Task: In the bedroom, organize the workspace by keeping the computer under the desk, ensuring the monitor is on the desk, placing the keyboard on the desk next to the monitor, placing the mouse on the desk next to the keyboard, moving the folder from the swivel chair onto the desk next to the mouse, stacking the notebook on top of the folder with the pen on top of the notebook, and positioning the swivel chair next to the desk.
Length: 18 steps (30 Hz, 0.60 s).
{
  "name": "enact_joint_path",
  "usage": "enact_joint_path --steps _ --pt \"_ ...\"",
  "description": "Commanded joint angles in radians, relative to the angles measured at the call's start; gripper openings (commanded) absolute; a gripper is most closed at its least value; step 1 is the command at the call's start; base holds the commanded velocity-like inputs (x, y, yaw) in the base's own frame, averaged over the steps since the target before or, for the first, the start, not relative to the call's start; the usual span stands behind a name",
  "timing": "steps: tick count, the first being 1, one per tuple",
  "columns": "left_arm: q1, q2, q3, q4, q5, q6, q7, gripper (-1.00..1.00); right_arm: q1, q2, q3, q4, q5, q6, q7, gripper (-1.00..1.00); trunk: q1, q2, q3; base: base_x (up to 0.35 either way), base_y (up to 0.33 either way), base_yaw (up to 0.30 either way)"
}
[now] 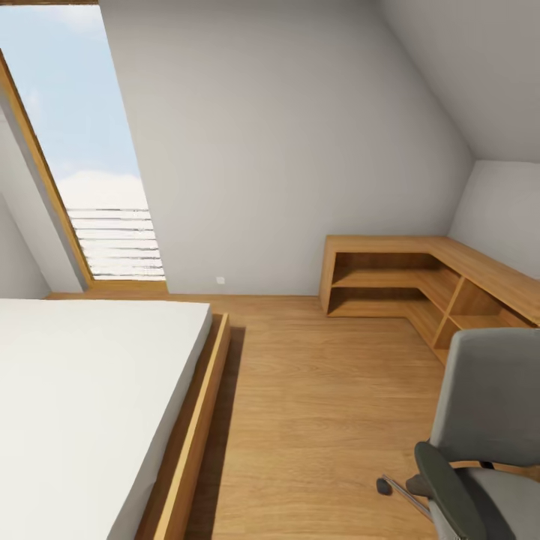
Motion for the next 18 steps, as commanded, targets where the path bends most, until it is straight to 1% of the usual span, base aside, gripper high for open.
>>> enact_joint_path --steps 1,7,18 --pt "0.000 -0.001 0.004 -0.002 -0.006 -0.001 0.001 1.00 -0.001 0.001 0.008 0.002 -0.006 -0.003 -0.004 1.00 0.000 -0.001 0.000 0.000 0.000 -0.176" --pt "0.000 -0.001 0.003 0.007 -0.006 -0.001 0.001 1.00 -0.001 0.001 0.008 0.002 -0.006 -0.003 -0.004 1.00 0.000 -0.001 0.001 0.000 0.000 -0.100" --pt "0.000 -0.001 0.003 0.023 -0.006 -0.001 0.001 1.00 -0.001 -0.004 0.008 0.002 -0.003 -0.003 -0.003 1.00 0.000 -0.001 0.002 0.000 0.000 -0.018"
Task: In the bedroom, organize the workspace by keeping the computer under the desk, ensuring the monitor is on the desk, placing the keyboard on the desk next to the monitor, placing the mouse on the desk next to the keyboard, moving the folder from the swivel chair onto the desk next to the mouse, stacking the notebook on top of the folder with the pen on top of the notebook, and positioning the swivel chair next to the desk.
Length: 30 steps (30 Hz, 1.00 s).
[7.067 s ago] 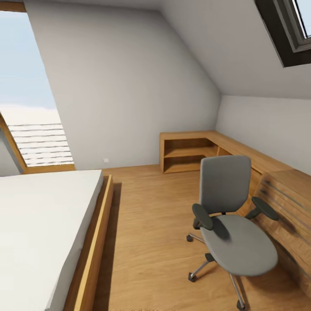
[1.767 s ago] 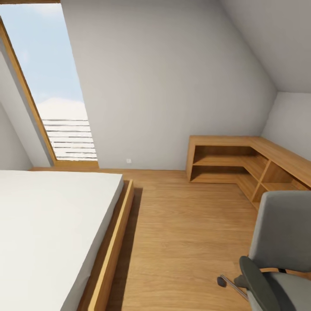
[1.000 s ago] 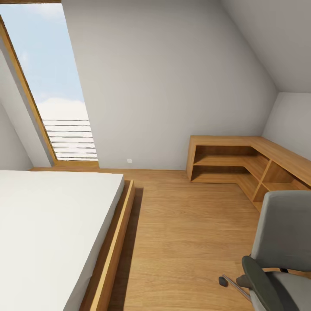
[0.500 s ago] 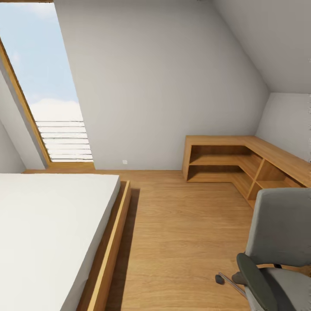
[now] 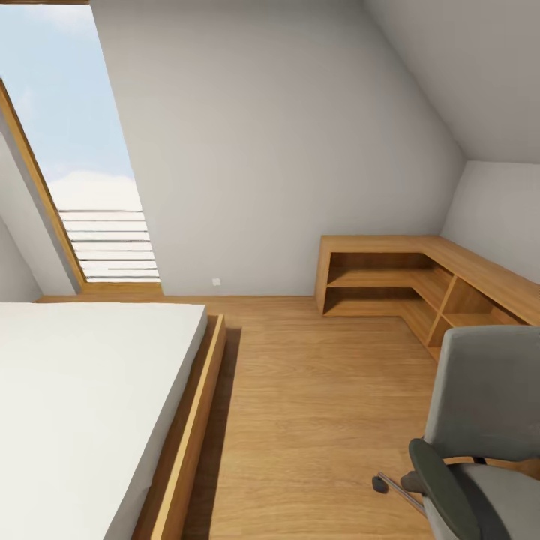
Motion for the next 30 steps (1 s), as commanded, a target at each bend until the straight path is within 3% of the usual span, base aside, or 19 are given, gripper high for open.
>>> enact_joint_path --steps 1,30 --pt "0.000 -0.001 0.004 -0.001 -0.006 -0.001 0.001 1.00 -0.001 0.000 0.009 0.002 -0.005 -0.003 -0.003 1.00 0.000 -0.001 -0.001 0.000 0.000 -0.004" --pt "0.000 -0.001 0.004 0.000 -0.006 -0.001 0.001 1.00 -0.001 0.001 0.010 0.002 -0.007 -0.003 -0.004 1.00 0.000 -0.001 -0.001 0.000 0.000 0.000"
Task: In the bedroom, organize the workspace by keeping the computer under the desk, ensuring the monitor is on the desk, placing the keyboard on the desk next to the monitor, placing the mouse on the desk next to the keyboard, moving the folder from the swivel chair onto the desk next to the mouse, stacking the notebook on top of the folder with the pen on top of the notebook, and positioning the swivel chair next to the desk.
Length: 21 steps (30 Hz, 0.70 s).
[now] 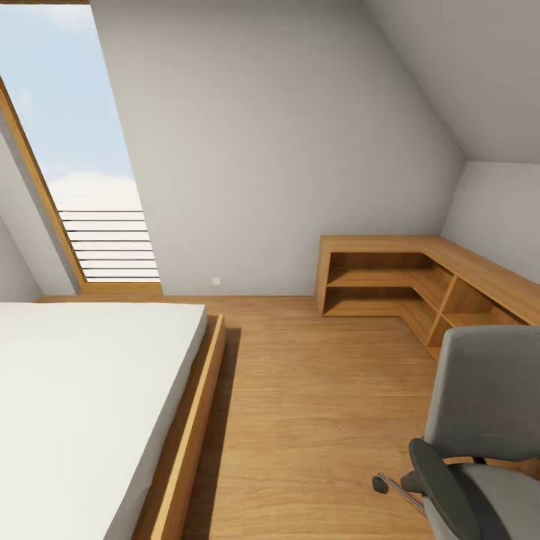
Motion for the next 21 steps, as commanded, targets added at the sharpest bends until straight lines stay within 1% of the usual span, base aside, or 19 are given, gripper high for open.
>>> enact_joint_path --steps 1,21 --pt "0.000 -0.001 0.004 -0.002 -0.006 -0.001 0.001 1.00 -0.001 0.001 0.009 0.002 -0.006 -0.003 -0.003 1.00 0.000 -0.001 -0.001 0.000 0.000 0.000" --pt "0.000 -0.001 0.004 -0.002 -0.006 -0.001 0.001 1.00 -0.001 0.001 0.007 0.000 -0.007 -0.003 -0.003 1.00 0.000 -0.001 -0.001 0.000 0.000 0.000"
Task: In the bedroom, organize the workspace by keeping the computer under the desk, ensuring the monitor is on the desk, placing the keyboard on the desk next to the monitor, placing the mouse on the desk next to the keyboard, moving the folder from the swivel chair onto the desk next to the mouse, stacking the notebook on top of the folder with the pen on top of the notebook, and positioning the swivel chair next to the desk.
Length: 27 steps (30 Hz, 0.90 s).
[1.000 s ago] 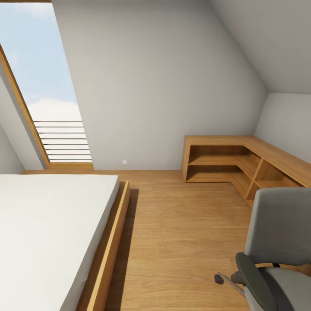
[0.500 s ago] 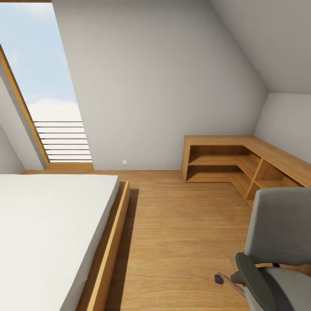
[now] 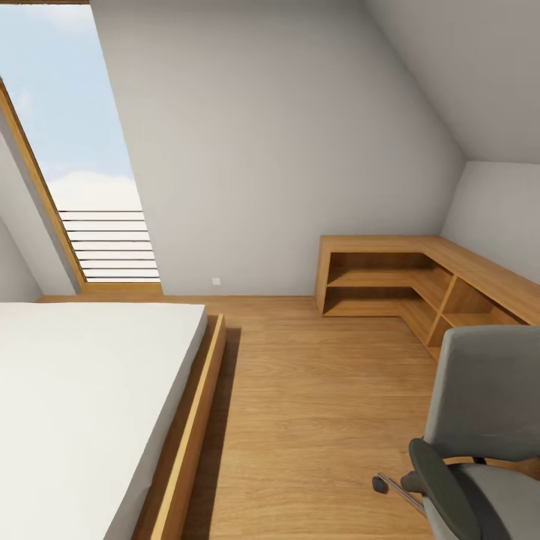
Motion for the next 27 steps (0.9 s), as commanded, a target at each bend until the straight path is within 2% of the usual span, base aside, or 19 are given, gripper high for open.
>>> enact_joint_path --steps 1,27 --pt "0.000 -0.001 0.004 -0.002 -0.006 -0.001 0.001 1.00 -0.001 0.000 0.009 0.002 -0.006 -0.003 -0.003 1.00 0.000 -0.001 -0.001 0.000 0.000 0.000" --pt "0.000 -0.002 0.004 -0.002 -0.006 -0.002 0.001 1.00 -0.001 0.000 0.009 0.002 -0.006 -0.003 -0.003 1.00 0.000 -0.001 -0.001 0.000 0.000 0.000"
